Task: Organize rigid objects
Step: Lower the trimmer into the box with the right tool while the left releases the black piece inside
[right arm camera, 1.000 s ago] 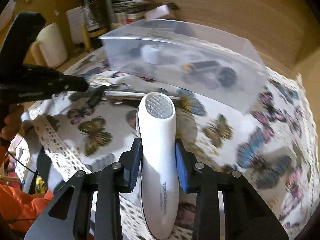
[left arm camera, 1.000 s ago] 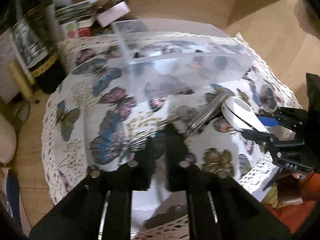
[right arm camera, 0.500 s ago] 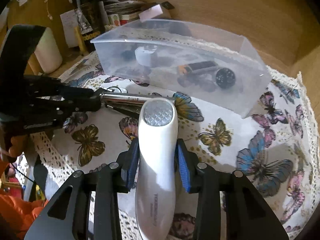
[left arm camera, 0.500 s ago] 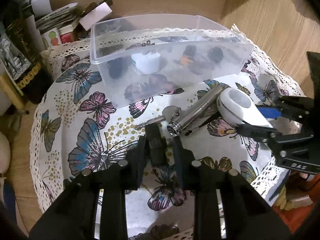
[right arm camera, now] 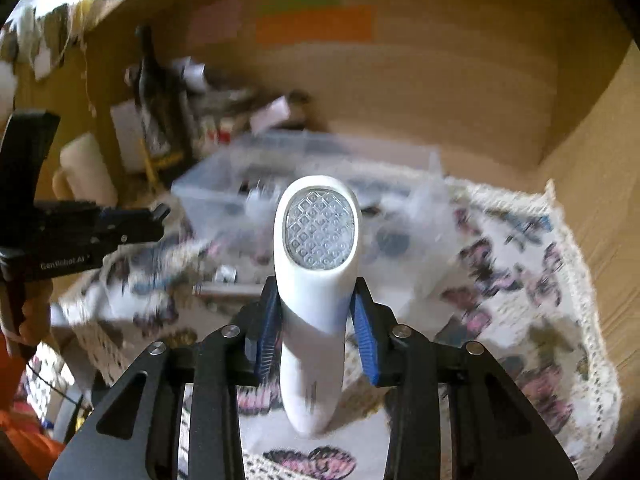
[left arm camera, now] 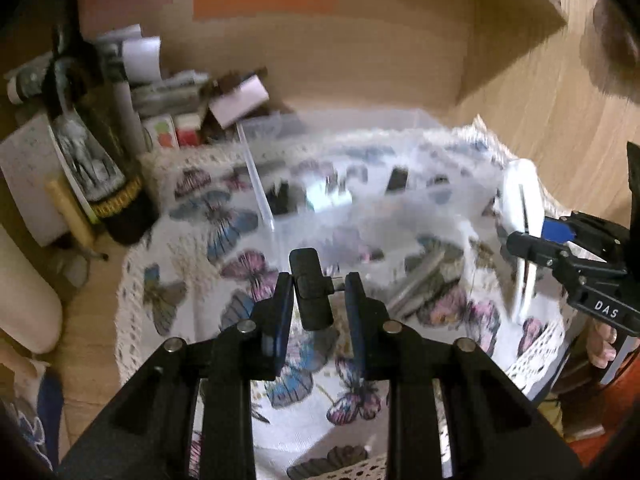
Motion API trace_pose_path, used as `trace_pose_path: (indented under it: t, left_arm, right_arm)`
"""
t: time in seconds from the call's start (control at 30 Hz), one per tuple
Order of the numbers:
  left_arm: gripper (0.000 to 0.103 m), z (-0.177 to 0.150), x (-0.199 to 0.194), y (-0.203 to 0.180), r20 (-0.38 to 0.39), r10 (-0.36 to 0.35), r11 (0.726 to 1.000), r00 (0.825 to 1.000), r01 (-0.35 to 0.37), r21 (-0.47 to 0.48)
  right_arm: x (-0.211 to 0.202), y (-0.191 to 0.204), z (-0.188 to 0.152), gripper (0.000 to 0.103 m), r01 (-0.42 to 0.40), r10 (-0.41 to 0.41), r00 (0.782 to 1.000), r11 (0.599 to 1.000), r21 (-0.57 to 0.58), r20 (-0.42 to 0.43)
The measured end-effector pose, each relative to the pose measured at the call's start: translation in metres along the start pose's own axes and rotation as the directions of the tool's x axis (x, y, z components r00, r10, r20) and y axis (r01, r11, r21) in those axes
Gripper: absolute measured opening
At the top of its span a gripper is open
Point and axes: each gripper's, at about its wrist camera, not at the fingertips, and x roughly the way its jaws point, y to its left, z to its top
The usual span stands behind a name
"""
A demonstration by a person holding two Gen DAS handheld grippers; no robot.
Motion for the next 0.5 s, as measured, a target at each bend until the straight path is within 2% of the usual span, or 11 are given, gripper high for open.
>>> trace_pose_path:
  t: [0.3,0.5]
  left_arm:
    - [0.026,0.042,-0.019,-0.004,0.118,0.003,1.0,0.993,-0.003,0.003]
    - [0.026,0.066,-0.013,0.003,0.138,-0.006,1.0,0.99,0.007,-0.007]
  right_arm:
    - [-0.017,-0.016,0.043,0.032,0.038,-0.043,0.989,0.998,0.042,0.144]
    - [-0.018,-0.026,0.077,0.032,0.073,-0.081,0.97,0.996,0.042,0.228]
